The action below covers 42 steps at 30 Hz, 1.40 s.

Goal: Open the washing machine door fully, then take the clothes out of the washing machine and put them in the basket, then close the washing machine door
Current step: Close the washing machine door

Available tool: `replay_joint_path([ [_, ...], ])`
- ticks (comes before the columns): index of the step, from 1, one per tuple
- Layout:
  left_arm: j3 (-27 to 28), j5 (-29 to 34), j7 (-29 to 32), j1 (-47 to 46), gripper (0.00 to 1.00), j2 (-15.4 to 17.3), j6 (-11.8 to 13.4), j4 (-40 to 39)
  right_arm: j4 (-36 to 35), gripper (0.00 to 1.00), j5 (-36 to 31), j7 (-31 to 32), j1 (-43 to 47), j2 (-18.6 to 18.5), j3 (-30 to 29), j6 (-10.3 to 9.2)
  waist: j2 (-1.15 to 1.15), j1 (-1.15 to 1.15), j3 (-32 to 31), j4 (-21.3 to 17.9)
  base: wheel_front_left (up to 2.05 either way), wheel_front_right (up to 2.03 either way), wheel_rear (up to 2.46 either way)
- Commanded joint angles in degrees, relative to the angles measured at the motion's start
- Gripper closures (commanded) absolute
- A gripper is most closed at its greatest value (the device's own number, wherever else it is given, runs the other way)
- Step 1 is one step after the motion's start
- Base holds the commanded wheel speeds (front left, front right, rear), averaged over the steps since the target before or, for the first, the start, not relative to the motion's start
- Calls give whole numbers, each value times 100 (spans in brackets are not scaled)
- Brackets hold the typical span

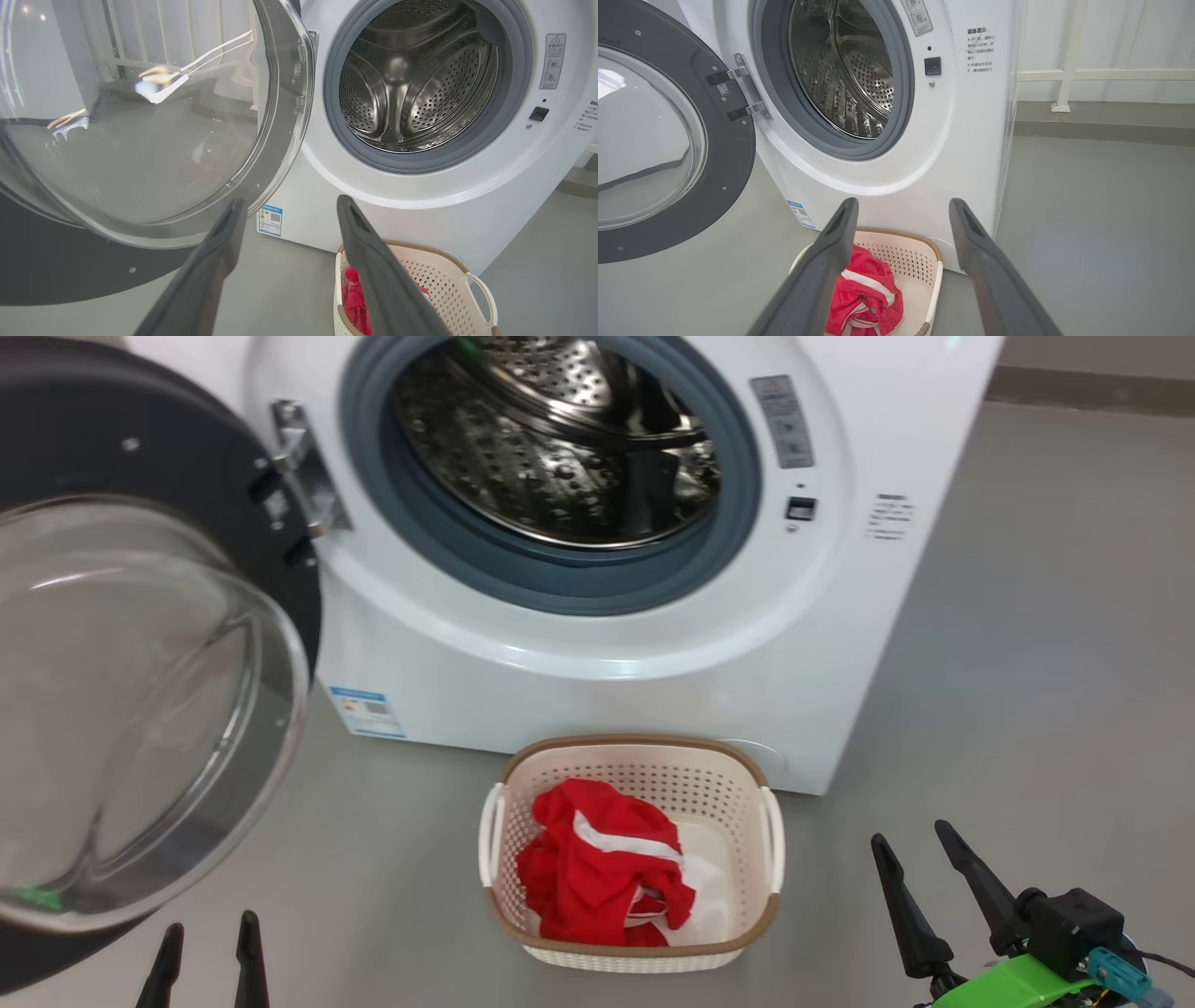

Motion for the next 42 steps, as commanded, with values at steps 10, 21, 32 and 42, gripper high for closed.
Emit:
replay_joint_path([
  [10, 80, -116, -37, 101, 0, 45, 99, -126, -42, 0, 153, -28, -99, -59, 239, 9, 0, 0, -199, 1124, 0, 0, 0],
  [21, 44, -258, -37, 252, 0, 45, 246, -319, 47, 0, 186, -28, -279, -134, 482, 9, 0, 0, -135, 1577, 0, 0, 0],
  [32, 1, -442, -37, 373, 0, 45, 395, -516, 180, 0, 264, -28, -504, -220, 667, 9, 0, 0, -87, 1613, 0, 0, 0],
  [42, 11, -460, -37, 331, 5, 45, 394, -586, 188, 0, 275, -28, -486, -237, 655, 9, 0, 0, -76, 1606, 0, 0, 0],
])
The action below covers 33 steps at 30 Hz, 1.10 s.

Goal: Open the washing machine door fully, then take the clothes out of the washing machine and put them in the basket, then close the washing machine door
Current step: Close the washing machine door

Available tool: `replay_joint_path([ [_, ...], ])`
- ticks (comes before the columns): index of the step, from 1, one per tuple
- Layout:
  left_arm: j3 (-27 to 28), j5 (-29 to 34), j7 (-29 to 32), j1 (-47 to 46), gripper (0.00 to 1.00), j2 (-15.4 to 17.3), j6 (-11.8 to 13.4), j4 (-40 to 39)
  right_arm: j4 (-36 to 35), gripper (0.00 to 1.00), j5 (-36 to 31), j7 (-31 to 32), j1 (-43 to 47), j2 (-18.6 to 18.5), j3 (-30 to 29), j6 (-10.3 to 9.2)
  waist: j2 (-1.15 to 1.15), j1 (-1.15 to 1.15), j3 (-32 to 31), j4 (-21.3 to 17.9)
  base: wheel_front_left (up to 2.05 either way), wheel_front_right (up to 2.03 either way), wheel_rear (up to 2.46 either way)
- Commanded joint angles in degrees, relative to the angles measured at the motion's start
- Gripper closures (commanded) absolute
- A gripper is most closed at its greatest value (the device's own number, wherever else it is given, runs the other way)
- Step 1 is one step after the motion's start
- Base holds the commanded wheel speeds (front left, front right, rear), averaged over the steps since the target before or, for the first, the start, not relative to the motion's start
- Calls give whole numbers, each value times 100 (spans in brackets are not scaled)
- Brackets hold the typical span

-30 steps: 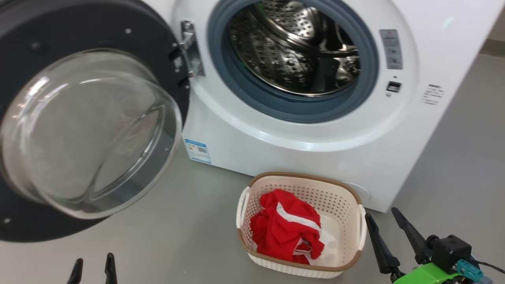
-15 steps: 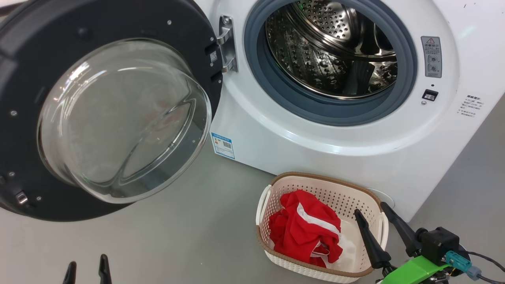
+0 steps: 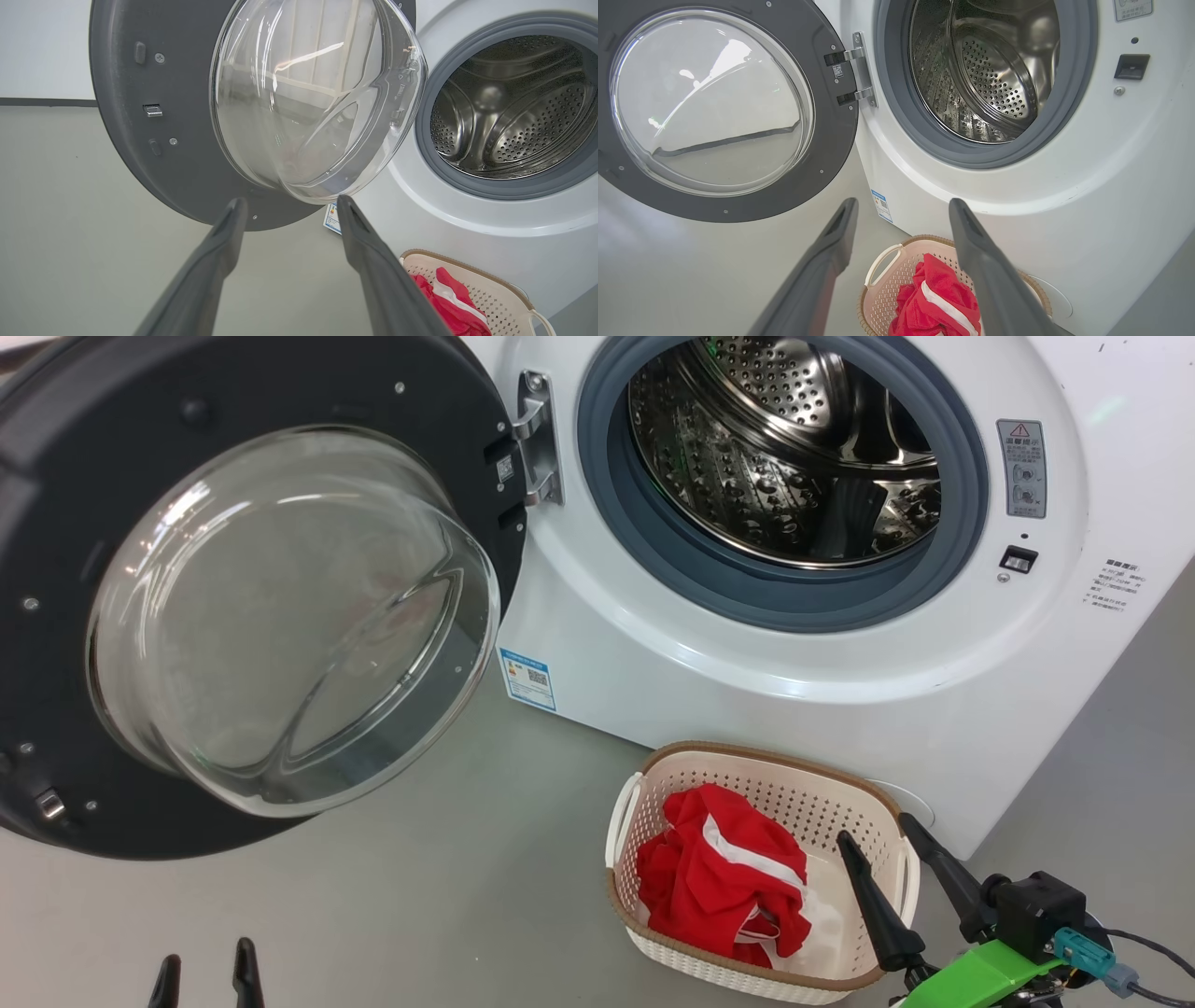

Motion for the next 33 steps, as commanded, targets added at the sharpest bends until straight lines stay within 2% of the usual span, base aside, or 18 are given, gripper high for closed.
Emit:
replay_joint_path([
  [1, 178, -96, -37, -142, 42, 49, 58, -192, -127, 0, 27, -28, -167, -49, 114, 9, 0, 0, 4, -1, 0, 0, 0],
  [2, 178, -96, -37, -142, 42, 49, 58, -192, -127, 0, 27, -28, -167, -49, 114, 9, 0, 0, 4, -1, 0, 0, 0],
  [3, 176, -104, -37, -153, 66, 49, 53, -213, -128, 0, 25, -28, -167, -45, 113, 9, 0, 0, 4, -2, 0, 0, 0],
  [5, 193, -153, -37, -190, 100, 49, 37, -300, -133, 0, 20, -28, -161, -35, 108, 9, 0, 0, 7, -1, 0, 0, 0],
  [8, 304, -258, -37, -290, 100, 49, 5, -580, -147, 0, 13, -28, -145, -20, 95, 9, 0, 0, 19, 2, 0, 0, 0],
  [12, 680, 24, -37, -571, 100, 64, -126, -1146, -168, 0, -8, -28, -140, -3, 79, 9, 0, 0, 80, 7, 0, 0, 0],
  [15, 1022, 130, -37, -939, 100, 278, -238, -1449, -165, 0, -22, -28, -147, 10, 75, 9, 0, 0, 111, 12, 0, 0, 0],
  [22, 1662, -35, -37, -2261, 100, 1273, -335, -1360, -157, 0, -36, -28, -172, 100, 35, 9, 0, 0, 149, 7, 0, 0, 0],
  [26, 1669, -373, -37, -2947, 100, 1912, -344, -932, -186, 0, -62, -28, -182, 138, -2, 9, 0, 0, 201, 5, 0, 0, 0],
  [29, 1608, -871, -37, -3381, 100, 2327, -345, -367, -209, 0, -92, -28, -193, 151, -26, 9, 0, 0, 277, 8, 0, 0, 0],
  [33, 1381, -1921, -37, -3867, 100, 2869, -346, 578, -230, 0, -127, -28, -218, 161, -48, 9, 0, 0, 374, 14, 0, 0, 0],
])
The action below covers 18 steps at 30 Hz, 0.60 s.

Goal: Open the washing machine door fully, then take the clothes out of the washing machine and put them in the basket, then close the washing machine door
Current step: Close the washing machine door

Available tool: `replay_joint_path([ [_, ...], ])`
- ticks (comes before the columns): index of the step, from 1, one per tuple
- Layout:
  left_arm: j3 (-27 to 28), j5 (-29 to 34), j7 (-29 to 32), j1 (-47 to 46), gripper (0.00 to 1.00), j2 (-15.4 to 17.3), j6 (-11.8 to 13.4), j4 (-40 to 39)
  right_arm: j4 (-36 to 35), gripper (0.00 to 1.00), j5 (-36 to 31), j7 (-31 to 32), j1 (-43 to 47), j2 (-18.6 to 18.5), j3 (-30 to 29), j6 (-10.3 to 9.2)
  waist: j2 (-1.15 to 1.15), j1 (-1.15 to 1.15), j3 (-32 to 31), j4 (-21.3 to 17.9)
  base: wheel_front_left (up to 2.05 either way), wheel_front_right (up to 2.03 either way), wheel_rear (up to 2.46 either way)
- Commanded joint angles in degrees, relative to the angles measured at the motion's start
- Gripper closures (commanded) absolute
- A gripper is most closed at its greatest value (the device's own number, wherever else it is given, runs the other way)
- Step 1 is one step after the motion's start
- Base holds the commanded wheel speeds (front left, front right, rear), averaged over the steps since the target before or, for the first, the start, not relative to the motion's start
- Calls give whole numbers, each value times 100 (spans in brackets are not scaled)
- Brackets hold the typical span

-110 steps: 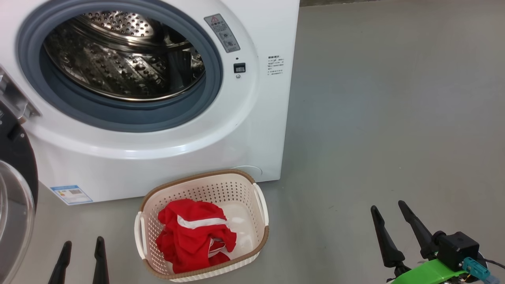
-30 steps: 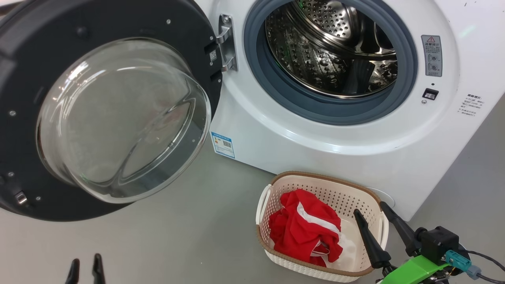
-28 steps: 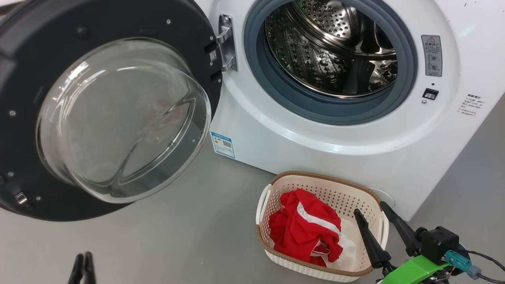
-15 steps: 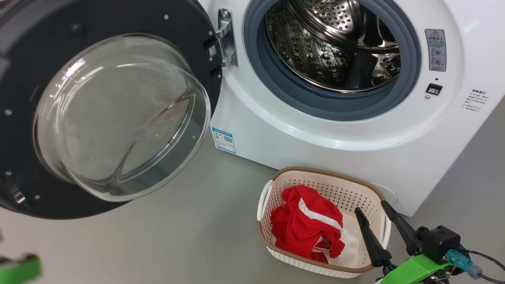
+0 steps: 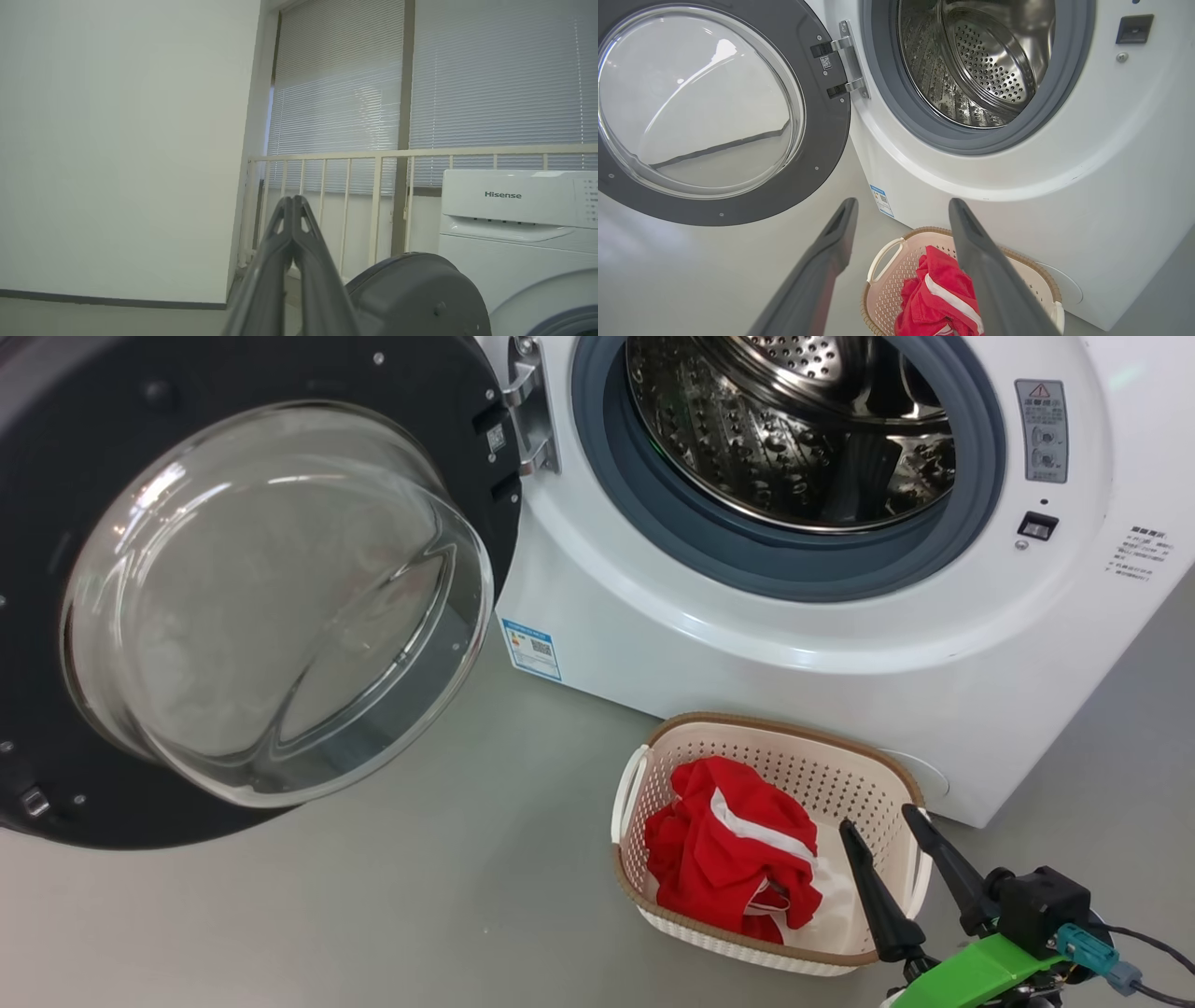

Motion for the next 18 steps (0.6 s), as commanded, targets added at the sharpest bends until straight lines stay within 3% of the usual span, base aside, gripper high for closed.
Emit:
replay_joint_path([
  [1, 94, -298, -26, -317, 100, 515, -15, 146, -161, 0, -69, -28, -223, 6, 106, 9, 0, 0, 59, 3, 0, 0, 0],
  [4, -250, -1182, 138, -602, 100, 964, -16, 937, -178, 0, -100, -28, -252, -1, 100, 9, 0, 0, 147, 9, 0, 0, 0],
  [10, -639, -3094, 1430, -1191, 100, 1427, -16, 2242, -160, 0, -140, -28, -341, -30, 153, 9, 0, 0, 309, -30, 0, 0, 0],
  [13, -738, -3733, 2242, -1394, 100, 1610, -16, 2755, -145, 0, -158, -28, -408, -33, 221, 9, 0, 0, 411, -79, 0, 0, 0],
  [18, -714, -4365, 3057, -1660, 100, 1742, -16, 3261, -127, 0, -168, -28, -489, -62, 277, 9, 0, 0, 542, -138, 0, 0, 0],
])
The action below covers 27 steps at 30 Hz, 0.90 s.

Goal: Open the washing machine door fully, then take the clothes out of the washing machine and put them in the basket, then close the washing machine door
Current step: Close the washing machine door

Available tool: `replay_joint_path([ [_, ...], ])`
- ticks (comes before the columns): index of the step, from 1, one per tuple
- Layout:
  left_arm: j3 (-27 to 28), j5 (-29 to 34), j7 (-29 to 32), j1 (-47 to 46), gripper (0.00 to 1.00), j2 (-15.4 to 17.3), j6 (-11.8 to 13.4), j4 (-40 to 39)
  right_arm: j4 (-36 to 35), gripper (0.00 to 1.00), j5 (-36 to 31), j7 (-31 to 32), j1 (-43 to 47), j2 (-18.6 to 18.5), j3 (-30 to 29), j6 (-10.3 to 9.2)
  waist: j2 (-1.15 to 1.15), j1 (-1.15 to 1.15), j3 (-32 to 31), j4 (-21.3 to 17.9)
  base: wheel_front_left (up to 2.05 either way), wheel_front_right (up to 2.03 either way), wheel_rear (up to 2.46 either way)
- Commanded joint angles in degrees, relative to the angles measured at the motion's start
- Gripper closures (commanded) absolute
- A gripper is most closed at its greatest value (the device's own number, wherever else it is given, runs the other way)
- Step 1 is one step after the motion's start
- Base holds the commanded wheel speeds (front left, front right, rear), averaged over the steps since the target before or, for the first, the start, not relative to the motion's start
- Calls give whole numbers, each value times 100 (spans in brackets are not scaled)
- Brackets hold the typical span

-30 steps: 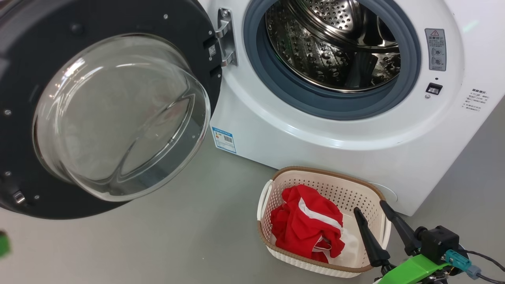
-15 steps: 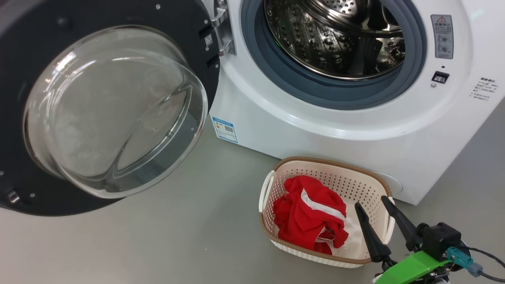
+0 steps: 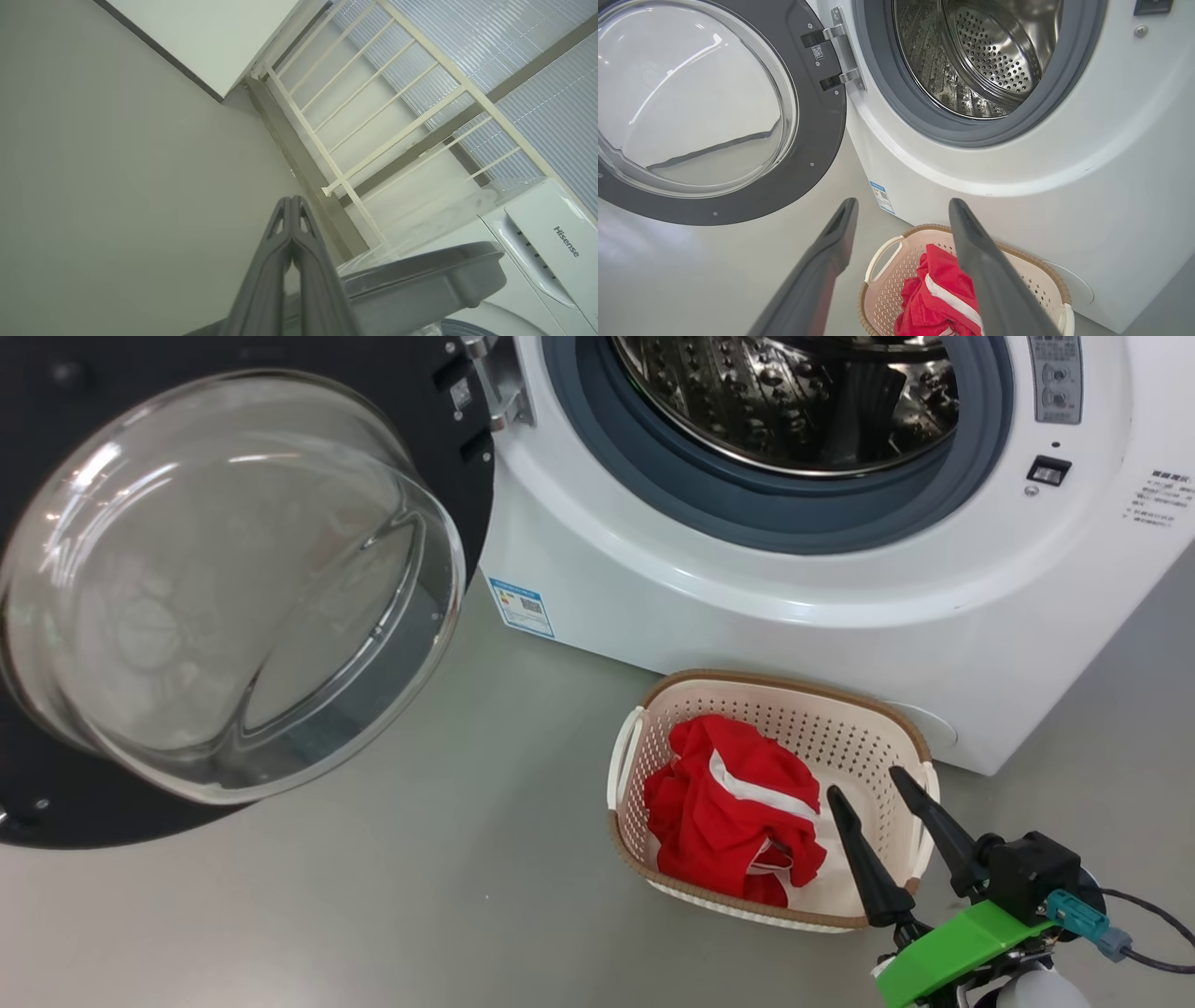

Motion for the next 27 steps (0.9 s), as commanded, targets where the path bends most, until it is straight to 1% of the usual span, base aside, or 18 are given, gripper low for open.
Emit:
replay_joint_path([
  [1, 173, -110, 177, -250, 100, 524, -17, 9, -120, 0, -86, -28, -181, -28, 169, 9, 0, 0, 98, -67, 0, 0, 0],
  [6, 101, -509, 1063, -425, 100, 579, -17, 379, -98, 0, -102, -28, -210, -64, 191, 9, 0, 0, 223, -144, 0, 0, 0],
  [8, 115, -628, 1272, -464, 100, 581, -17, 473, -102, 0, -111, -28, -212, -68, 191, 9, 0, 0, 260, -163, 0, 0, 0],
  [16, 214, -923, 1717, -434, 100, 553, -17, 672, -113, 0, -141, -28, -254, -86, 207, 9, 0, 0, 360, -229, 0, 0, 0],
  [27, 120, -998, 2268, -156, 100, 512, -17, 475, -111, 0, -159, -28, -264, -93, 167, 9, 0, 0, 334, -227, 0, 0, 0],
])
